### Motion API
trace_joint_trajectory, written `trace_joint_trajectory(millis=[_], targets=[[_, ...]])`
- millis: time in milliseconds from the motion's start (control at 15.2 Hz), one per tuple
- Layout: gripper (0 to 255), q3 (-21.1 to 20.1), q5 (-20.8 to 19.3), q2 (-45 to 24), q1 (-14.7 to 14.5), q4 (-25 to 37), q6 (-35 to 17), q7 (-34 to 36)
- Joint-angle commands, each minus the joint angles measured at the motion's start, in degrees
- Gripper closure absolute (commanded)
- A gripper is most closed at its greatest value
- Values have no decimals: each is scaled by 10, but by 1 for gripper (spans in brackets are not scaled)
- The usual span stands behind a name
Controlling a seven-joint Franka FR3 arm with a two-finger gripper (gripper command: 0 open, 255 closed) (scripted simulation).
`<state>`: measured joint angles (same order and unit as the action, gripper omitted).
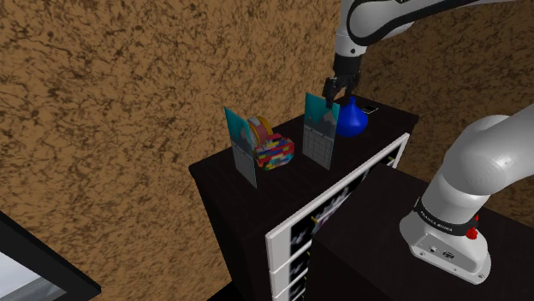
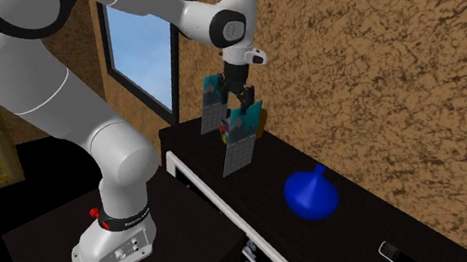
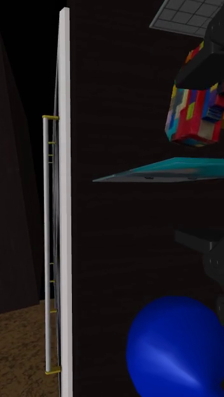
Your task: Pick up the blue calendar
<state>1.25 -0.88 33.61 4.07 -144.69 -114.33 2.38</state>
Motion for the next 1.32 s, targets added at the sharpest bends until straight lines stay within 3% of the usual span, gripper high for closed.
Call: trace_joint_trajectory(millis=[0,594,1254], targets=[[255,1,0,0,0,-4,-4,-1],[255,0,0,-1,0,-3,-4,0],[255,-1,1,8,0,68,76,0]])
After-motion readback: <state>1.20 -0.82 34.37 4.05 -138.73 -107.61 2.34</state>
